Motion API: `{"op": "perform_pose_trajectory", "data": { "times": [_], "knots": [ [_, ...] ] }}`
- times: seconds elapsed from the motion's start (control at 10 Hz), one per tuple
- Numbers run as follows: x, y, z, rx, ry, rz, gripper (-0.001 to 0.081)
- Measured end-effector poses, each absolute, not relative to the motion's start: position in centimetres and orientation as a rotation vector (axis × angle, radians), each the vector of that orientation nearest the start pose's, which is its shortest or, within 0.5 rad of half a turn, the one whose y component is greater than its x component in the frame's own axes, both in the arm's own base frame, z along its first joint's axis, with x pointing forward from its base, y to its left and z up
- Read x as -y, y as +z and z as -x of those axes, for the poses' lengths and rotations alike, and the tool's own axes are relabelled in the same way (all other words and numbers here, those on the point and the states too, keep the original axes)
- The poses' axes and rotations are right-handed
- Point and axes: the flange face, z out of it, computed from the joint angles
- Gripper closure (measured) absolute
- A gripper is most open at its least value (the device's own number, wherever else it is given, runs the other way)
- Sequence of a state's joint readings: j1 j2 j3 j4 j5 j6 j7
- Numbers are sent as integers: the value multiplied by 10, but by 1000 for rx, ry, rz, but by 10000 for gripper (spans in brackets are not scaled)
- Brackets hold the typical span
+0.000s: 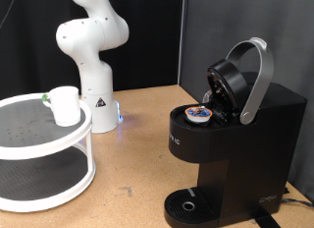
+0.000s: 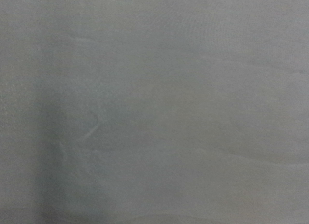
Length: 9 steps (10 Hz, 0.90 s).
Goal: Make a cup of coffee with the keurig machine
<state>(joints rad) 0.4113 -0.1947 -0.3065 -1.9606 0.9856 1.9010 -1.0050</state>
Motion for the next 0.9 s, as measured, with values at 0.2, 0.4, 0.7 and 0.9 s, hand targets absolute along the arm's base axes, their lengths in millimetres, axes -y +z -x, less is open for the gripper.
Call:
{"op": "perform_pose_trajectory", "data": {
  "times": [0.2, 0.4, 0.7, 0.9],
  "knots": [
    [-132, 595, -517, 920, -608, 2034, 3],
    [-164, 588, -517, 944, -598, 2048, 3],
    [-199, 577, -515, 959, -564, 2065, 3],
    [-206, 569, -515, 981, -551, 2083, 14]
  ]
}}
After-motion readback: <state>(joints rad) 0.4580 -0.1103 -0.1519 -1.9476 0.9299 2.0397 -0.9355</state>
